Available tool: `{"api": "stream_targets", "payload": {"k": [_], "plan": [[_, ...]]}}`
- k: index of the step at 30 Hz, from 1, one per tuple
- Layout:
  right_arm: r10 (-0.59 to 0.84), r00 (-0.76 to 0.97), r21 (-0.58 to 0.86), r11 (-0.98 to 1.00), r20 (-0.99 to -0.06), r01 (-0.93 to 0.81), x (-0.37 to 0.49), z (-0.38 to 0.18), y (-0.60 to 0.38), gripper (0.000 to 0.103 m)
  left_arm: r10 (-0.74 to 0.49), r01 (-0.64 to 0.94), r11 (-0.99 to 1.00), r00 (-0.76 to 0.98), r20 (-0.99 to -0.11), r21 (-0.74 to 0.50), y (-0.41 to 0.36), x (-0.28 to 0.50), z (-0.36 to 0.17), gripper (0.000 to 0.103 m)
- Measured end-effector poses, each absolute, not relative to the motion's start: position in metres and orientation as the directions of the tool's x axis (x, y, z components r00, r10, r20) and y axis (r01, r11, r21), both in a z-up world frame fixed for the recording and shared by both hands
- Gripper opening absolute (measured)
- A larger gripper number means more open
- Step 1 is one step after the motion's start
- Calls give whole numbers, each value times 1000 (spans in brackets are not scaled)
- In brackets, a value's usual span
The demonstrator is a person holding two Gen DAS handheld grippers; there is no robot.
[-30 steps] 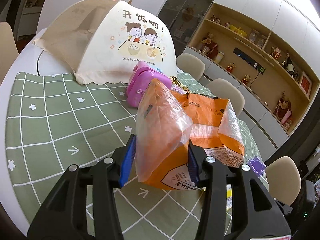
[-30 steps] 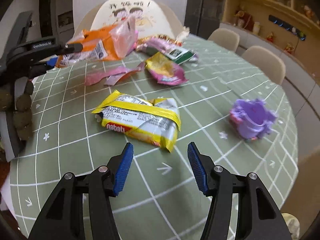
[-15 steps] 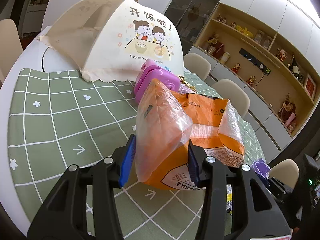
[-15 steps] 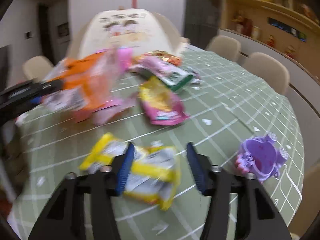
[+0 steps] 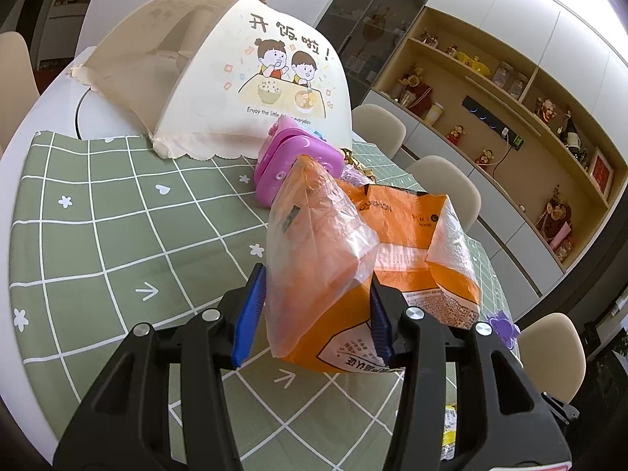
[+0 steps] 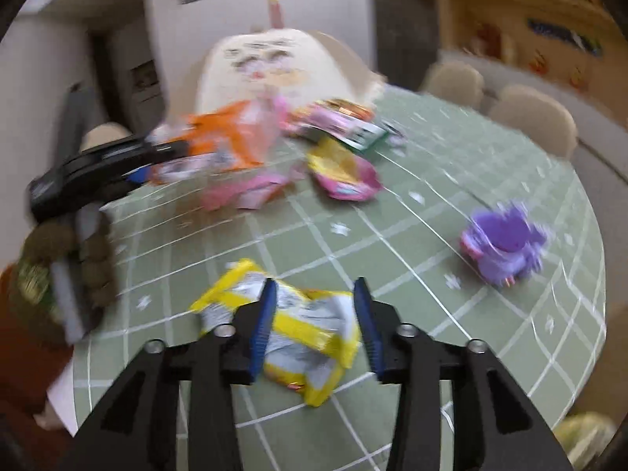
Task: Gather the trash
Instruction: 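Hold the orange bag in the left tool while the right tool grasps the yellow wrapper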
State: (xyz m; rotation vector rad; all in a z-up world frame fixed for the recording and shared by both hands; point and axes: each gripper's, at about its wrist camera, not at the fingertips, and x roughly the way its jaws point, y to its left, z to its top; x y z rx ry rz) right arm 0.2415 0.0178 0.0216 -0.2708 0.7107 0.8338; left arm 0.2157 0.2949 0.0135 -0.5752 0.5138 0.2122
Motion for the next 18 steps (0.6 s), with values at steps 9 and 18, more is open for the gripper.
{"api": "stream_targets", "payload": {"k": [9,18], "plan": [[549,346,11,544,-761,-839,245,-5,47,61,53,-347,812,845,-533,-470,297,216,10,44],[501,396,-53,568,-770,-821,240,-7,48,54,43,-337,816,846,-532,-470,296,216,11,44]]}}
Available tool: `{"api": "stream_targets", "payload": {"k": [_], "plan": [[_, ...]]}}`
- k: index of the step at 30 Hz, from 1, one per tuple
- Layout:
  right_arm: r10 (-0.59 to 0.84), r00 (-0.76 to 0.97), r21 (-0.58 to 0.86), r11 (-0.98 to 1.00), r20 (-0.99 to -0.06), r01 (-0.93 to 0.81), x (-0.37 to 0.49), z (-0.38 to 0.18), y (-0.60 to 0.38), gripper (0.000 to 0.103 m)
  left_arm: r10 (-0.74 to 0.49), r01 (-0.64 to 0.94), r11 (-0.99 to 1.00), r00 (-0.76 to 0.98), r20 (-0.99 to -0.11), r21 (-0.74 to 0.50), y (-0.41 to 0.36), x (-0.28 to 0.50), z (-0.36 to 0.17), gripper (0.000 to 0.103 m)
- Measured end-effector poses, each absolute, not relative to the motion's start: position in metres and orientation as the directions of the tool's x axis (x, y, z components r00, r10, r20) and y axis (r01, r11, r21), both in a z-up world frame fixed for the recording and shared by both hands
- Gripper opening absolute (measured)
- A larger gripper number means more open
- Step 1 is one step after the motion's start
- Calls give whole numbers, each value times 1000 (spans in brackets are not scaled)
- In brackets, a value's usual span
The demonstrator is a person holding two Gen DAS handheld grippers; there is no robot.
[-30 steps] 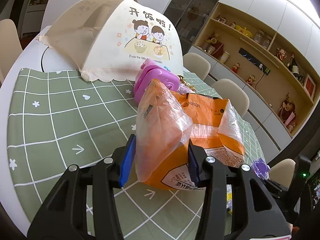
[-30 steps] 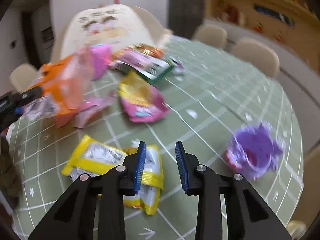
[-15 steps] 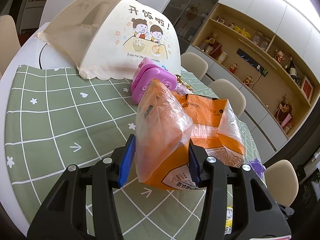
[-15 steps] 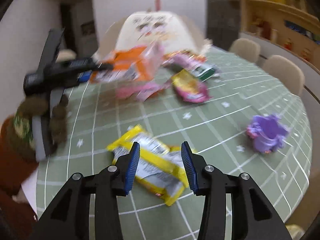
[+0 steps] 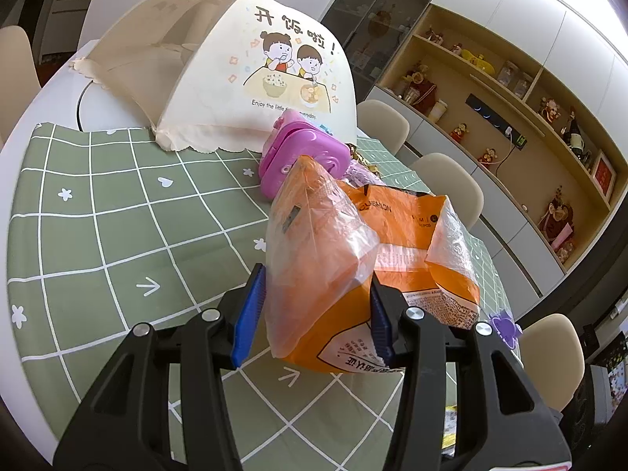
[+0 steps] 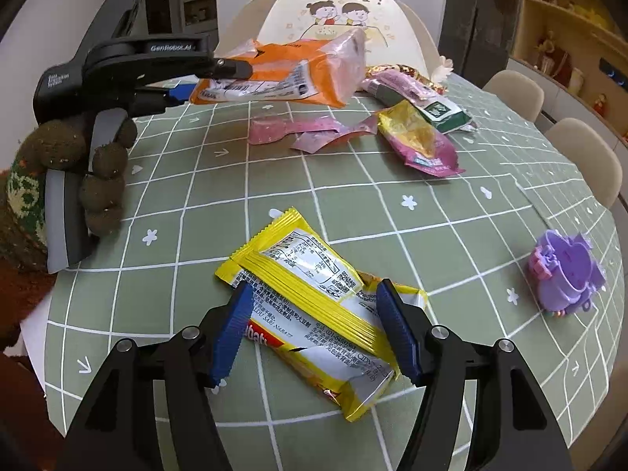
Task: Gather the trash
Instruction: 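Hold the orange bag in the left tool while the right tool grasps the yellow wrapper, then carry the orange bag and yellow wrapper to the trash bag with both tools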
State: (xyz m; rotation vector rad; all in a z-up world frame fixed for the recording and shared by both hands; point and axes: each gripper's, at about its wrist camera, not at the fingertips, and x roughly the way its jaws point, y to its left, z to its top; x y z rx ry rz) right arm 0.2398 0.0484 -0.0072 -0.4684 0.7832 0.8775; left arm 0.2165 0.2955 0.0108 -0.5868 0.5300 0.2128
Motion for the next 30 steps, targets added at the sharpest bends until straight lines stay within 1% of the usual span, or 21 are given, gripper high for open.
{"api": "stream_targets", "payload": {"k": [1,2,4,5,7,13,20,25,30], "plan": [[494,415,-71,575,-764,-815,237,-6,47,45,41,-334,818,846,-532,-469,295,217,11,44],[494,429,-83,577,-756,-812,233,-4,45,38,39,-331,820,846,-532,-467,294,217,11,44],[491,452,-97,591,-744,-801,228,2,41,16,39,-325,827,847,-529,-459,292,217,12,44],[497,458,-92,597,-737,-797,226,5,37,14,41,-323,831,848,-528,-454,291,217,13,44],[508,484,-90,617,-712,-781,221,11,29,13,48,-321,837,850,-524,-444,289,216,14,44],[513,549,-90,672,-659,-735,214,32,-2,12,38,-291,854,862,-505,-432,275,206,28,43],[493,630,-71,751,-599,-656,212,49,-44,12,13,-202,911,886,-464,-360,224,196,50,43],[466,684,-69,797,-561,-599,207,57,-79,12,-42,-126,931,895,-444,-342,182,196,63,43],[413,753,-59,858,-511,-511,199,68,-134,12,-123,-30,946,887,-444,-323,129,203,70,43]]}}
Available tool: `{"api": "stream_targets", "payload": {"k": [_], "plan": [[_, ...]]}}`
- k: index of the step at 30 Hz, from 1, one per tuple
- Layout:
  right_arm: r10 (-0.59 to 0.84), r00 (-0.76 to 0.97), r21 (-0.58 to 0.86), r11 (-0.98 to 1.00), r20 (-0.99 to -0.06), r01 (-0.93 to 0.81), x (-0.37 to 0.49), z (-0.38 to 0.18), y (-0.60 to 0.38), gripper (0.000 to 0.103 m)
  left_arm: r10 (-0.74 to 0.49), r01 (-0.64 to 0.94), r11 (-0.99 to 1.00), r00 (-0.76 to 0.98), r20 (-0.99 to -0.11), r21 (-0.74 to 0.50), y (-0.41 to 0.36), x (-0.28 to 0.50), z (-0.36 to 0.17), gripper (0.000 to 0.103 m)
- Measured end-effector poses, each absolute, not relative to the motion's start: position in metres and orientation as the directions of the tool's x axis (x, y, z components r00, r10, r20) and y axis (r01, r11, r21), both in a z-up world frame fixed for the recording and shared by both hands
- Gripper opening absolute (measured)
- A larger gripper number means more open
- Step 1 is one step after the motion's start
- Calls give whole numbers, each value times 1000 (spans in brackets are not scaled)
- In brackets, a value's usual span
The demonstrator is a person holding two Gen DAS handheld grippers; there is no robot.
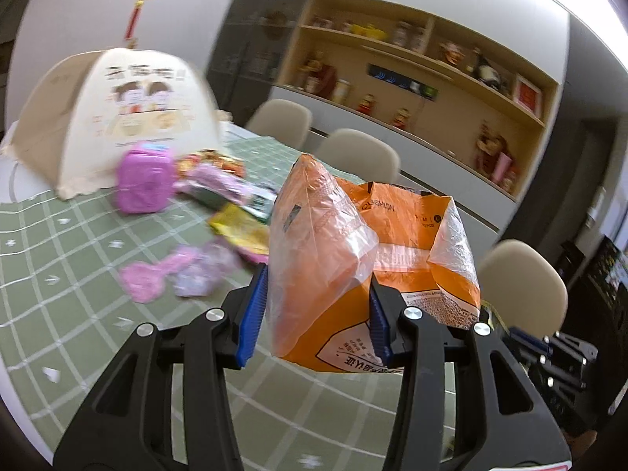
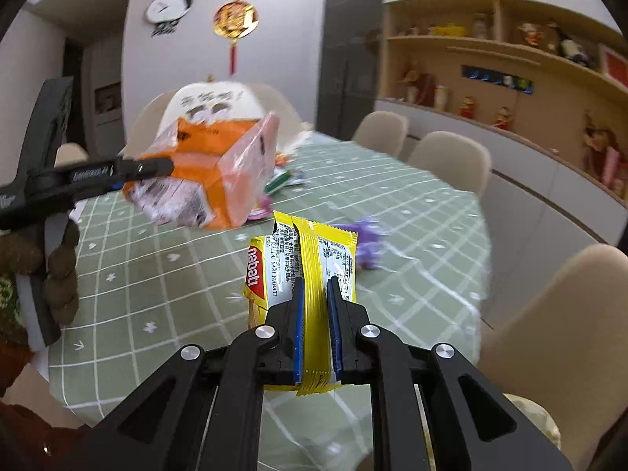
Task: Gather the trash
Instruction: 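Carry the orange bag and yellow wrapper to the trash bag with both tools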
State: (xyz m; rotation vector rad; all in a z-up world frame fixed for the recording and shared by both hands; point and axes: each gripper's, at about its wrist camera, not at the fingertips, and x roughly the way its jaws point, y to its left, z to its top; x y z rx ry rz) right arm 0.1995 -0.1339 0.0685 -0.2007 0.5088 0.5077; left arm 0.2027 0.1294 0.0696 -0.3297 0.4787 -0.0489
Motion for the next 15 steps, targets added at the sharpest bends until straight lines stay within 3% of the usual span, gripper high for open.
{"api": "stream_targets", "payload": {"k": [15], "plan": [[157,873,-8,983,-463,-181,156,68,-329,12,-420,323,907,731,-538,-269,-88,237,44,43]]}}
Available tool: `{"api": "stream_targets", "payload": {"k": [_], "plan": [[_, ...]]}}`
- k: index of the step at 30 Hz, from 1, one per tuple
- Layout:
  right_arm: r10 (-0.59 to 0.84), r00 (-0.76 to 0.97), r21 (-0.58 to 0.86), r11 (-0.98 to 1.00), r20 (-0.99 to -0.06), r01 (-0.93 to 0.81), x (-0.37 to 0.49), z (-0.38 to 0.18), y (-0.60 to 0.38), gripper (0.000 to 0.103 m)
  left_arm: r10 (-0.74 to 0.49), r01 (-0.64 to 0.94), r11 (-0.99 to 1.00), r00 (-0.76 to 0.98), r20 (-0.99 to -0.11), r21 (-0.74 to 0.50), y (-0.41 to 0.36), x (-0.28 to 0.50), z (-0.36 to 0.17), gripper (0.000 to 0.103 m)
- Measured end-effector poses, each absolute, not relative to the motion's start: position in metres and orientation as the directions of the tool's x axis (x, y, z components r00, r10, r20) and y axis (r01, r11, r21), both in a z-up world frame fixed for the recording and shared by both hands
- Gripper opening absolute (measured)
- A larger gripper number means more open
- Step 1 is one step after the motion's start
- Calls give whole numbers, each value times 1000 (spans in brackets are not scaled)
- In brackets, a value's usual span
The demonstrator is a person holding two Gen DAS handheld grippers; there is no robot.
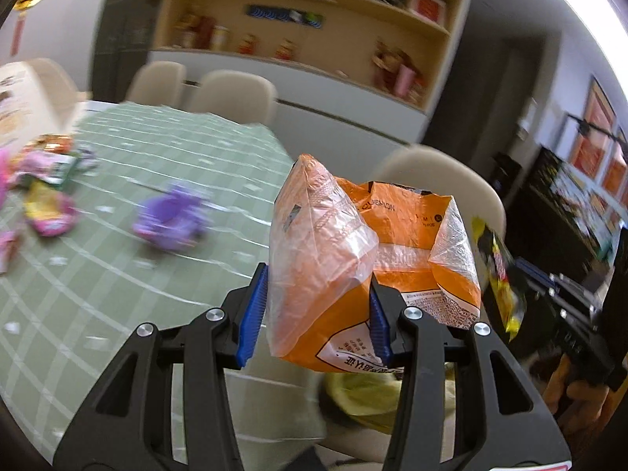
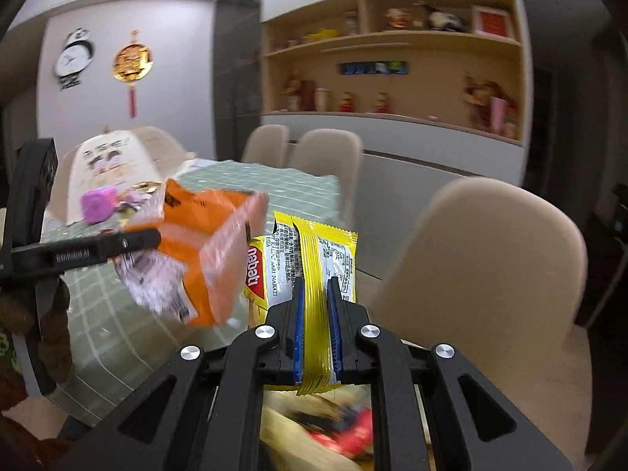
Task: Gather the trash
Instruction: 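Carry the orange bag and yellow wrapper to the trash bag with both tools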
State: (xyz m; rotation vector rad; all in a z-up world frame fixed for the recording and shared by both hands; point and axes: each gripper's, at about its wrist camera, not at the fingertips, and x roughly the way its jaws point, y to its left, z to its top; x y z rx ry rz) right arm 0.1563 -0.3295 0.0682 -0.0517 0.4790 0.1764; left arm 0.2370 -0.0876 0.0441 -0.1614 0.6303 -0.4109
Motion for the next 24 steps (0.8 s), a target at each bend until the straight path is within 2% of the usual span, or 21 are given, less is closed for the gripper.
{"api": "stream_targets", "payload": {"k": [6,13,24], "plan": [[91,881,-2,995,-465,-104,136,60,-375,12,-488,424,868,630,-604,-259,-164,242,13,43],[73,870,36,997,-488,-63,131,38,-406,12,-501,481,844,546,-671,-239,-223,246,-18,43],[90,847,80,995,-524,-56,134,14,-415,12,-470,465,854,499,-728,-234,-239,249,-51,43]]}}
